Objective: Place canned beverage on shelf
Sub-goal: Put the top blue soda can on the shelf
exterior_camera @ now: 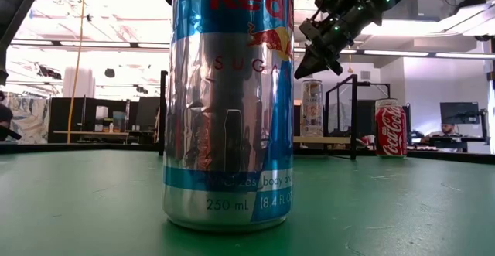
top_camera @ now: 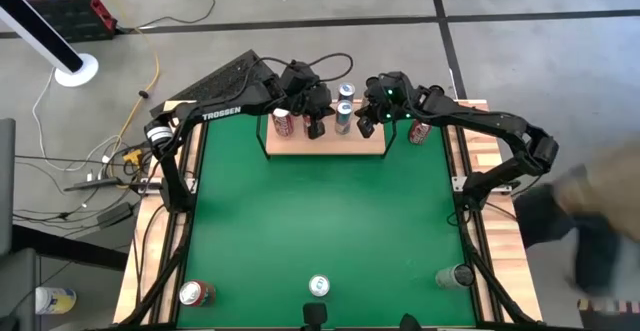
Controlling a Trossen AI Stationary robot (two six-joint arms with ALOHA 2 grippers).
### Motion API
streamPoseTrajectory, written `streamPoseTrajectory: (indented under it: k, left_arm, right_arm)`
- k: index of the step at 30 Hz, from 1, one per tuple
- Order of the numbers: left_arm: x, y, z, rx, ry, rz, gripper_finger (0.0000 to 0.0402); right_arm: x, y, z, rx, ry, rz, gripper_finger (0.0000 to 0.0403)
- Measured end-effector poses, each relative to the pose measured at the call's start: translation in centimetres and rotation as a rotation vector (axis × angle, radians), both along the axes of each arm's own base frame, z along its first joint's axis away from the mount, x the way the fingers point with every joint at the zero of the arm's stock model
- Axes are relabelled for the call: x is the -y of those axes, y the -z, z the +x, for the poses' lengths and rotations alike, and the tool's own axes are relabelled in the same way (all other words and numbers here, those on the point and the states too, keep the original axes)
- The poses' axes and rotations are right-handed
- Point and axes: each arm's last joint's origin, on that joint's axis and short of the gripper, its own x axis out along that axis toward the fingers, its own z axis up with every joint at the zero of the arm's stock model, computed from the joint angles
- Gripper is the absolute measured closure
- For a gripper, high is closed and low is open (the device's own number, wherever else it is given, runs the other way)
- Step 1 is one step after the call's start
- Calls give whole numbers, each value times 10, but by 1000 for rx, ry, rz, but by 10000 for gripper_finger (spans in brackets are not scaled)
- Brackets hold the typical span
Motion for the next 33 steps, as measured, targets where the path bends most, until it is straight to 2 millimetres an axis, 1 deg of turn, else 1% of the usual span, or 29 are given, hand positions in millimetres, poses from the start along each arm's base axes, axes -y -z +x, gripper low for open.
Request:
streamPoseTrajectory:
  k: [3, 5, 8, 11, 25, 33]
  left_arm:
    - [1, 8, 7, -2, 21, -4, 402]
    - [1, 19, 9, -44, 19, -20, 402]
    - [3, 24, 12, -61, 11, -25, 402]
    - [4, 23, 16, -34, 16, -12, 402]
    - [2, 22, 19, -6, 20, 11, 402]
    - [1, 21, 19, 10, 15, 23, 402]
  right_arm:
    - [1, 0, -1, 1, 3, 1, 384]
    - [2, 0, -1, 2, 6, 1, 384]
    - [3, 0, -3, -1, 11, 5, 383]
    - [4, 0, -3, -4, 12, 7, 382]
    - [10, 0, -8, 0, 33, 8, 382]
    - [10, 0, -8, 1, 33, 7, 382]
